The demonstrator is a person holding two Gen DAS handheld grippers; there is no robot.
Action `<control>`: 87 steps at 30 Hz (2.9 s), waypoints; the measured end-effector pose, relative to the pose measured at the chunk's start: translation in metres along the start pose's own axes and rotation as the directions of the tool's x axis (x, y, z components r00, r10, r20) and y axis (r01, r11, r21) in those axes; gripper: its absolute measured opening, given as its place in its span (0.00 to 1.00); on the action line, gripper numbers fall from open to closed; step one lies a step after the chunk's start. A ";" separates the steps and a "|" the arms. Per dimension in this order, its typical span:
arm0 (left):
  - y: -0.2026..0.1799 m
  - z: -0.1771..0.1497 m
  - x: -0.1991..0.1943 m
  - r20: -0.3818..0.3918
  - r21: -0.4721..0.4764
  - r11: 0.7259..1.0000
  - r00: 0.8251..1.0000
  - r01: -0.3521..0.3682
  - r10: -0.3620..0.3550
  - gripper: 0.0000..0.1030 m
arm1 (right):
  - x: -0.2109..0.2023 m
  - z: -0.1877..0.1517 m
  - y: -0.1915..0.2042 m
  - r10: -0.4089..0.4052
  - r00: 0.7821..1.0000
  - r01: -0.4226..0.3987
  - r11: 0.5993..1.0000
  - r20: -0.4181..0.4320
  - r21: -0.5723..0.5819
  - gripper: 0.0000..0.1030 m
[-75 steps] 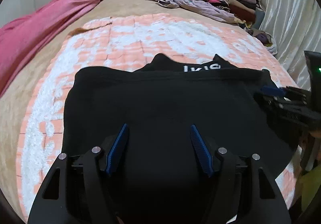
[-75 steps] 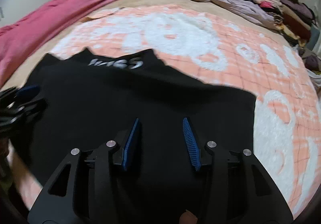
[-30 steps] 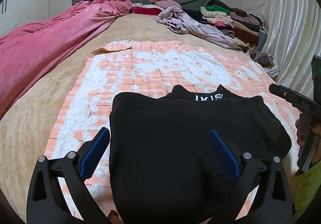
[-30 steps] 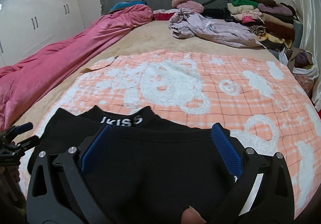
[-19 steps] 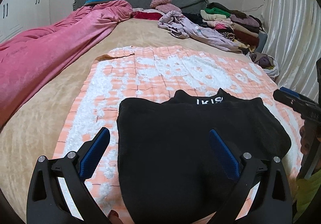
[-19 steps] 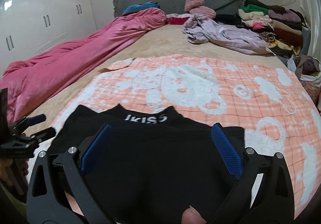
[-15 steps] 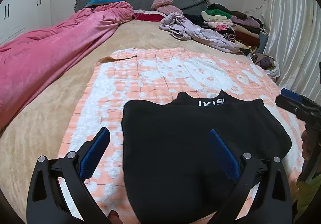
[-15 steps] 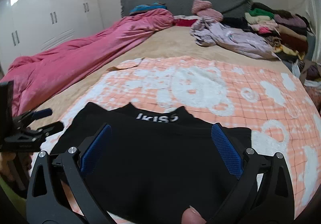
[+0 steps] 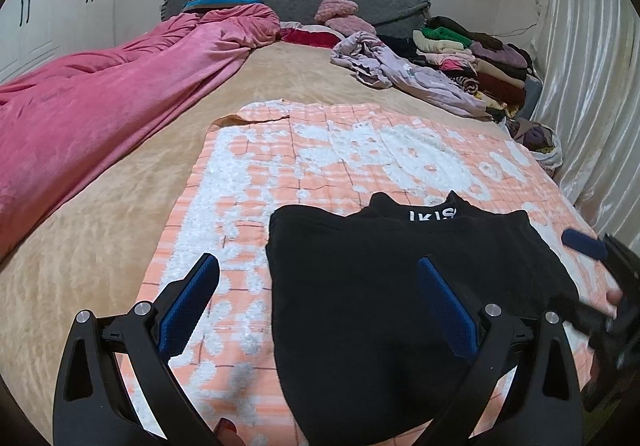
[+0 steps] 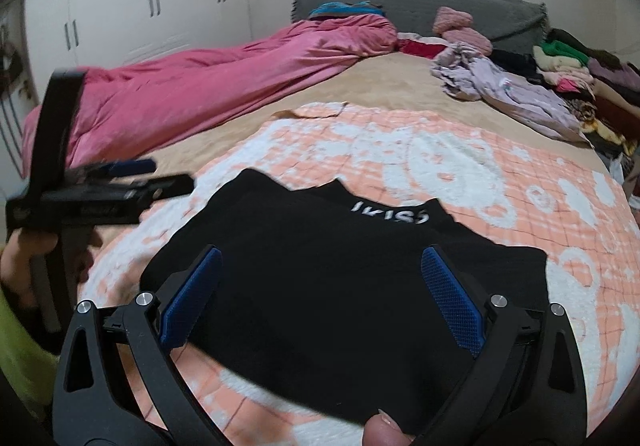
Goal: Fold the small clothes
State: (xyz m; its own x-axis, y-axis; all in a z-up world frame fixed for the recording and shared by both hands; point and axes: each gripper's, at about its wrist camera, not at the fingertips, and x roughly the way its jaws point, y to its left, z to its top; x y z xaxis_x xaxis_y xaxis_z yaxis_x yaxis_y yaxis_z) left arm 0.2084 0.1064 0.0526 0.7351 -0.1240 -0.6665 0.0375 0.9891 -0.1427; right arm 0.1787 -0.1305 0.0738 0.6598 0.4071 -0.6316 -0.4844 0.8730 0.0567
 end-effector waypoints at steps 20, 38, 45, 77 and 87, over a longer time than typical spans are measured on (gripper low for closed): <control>0.018 0.002 0.012 -0.031 -0.030 0.999 0.999 -0.029 0.028 0.96 | 0.024 -0.041 0.082 0.017 0.996 -0.035 0.979 -0.093 -0.202 0.91; 0.055 0.000 0.067 -0.159 -0.113 0.990 0.985 -0.088 0.069 0.96 | 0.070 -0.079 0.132 -0.084 0.985 0.013 0.906 -0.148 -0.423 0.91; 0.053 -0.001 0.072 -0.169 -0.103 0.990 0.983 -0.092 0.074 0.96 | 0.081 -0.075 0.133 -0.119 0.987 0.065 0.913 -0.110 -0.404 0.91; 0.023 -0.020 0.114 -0.284 -0.223 0.962 0.933 0.160 -0.221 0.50 | 0.064 -0.055 0.093 0.127 0.990 -0.134 0.984 -0.063 -0.120 0.06; 0.008 -0.013 0.086 -0.203 -0.225 0.952 0.945 0.210 -0.256 0.25 | 0.044 -0.053 0.081 0.126 0.992 -0.126 0.989 -0.013 -0.082 0.05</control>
State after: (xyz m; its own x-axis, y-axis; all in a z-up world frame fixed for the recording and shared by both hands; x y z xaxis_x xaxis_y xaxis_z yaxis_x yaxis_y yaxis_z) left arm 0.2633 0.1029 -0.0154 0.5478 -0.3869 -0.7418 0.0380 0.8972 -0.4400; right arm 0.1381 -0.0562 0.0097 0.5864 0.5101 -0.6293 -0.6092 0.7897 0.0724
